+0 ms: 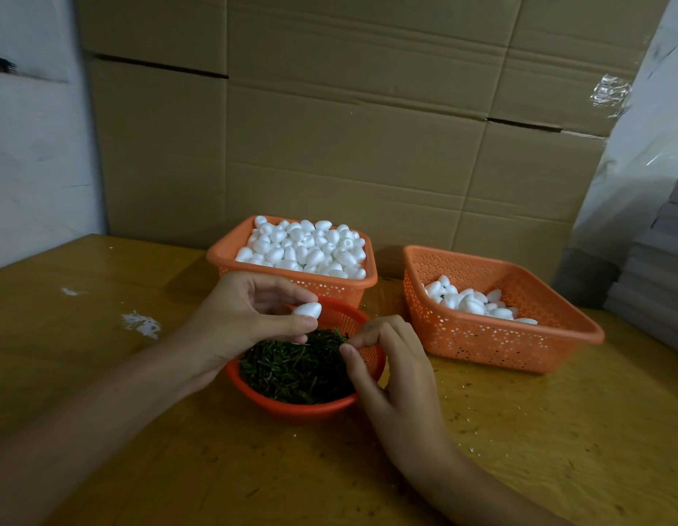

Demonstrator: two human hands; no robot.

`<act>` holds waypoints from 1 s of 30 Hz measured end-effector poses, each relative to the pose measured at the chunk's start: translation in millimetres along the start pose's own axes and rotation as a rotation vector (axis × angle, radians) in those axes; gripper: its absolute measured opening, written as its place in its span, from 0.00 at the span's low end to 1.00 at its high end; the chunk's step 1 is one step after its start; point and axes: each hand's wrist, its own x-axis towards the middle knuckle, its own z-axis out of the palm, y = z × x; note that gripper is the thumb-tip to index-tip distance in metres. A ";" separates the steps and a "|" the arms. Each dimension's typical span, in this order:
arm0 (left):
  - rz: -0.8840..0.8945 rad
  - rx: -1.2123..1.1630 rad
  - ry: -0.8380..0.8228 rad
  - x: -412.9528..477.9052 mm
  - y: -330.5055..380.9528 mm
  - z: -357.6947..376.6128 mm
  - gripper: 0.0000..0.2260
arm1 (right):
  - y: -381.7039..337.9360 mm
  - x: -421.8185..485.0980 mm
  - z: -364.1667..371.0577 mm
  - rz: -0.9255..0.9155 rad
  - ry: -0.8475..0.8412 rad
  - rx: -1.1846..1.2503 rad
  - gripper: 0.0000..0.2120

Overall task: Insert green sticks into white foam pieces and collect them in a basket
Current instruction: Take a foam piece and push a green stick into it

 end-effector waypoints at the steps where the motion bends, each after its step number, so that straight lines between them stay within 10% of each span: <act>1: 0.000 0.001 0.009 -0.1 0.5 0.4 0.15 | -0.3 0.3 -0.2 0.001 0.004 0.003 0.04; 30: 0.024 -0.071 -0.239 -0.9 4.1 -1.4 0.11 | -5.7 0.4 -2.9 0.120 -0.032 -0.009 0.08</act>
